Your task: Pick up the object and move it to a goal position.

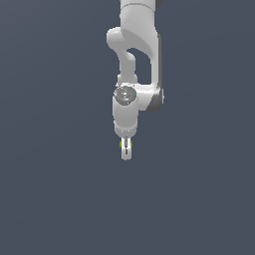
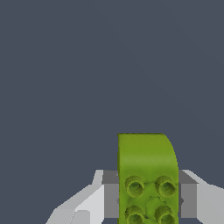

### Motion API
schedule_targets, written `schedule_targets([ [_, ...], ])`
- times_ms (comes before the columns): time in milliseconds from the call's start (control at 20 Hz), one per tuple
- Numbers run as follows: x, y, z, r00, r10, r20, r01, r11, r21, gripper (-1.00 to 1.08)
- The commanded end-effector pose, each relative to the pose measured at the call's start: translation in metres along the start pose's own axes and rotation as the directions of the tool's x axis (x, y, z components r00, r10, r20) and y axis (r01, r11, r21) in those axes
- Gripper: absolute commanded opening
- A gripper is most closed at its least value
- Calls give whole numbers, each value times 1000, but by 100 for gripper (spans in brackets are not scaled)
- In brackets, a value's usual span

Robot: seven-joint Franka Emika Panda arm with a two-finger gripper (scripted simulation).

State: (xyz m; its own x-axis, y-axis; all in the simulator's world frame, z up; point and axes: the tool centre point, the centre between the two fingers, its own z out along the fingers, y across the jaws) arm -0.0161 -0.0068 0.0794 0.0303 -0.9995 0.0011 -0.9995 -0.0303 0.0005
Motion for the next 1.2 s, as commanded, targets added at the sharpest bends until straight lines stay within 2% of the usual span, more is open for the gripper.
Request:
schedule_targets([
  [0, 16, -10, -20, 1000, 0, -1, 0, 1000, 0, -100],
  [550, 78, -54, -97, 1000, -1, -1, 1, 1000, 0, -100],
  [1150, 102, -74, -127, 1000, -1, 1, 1, 1000, 0, -100],
])
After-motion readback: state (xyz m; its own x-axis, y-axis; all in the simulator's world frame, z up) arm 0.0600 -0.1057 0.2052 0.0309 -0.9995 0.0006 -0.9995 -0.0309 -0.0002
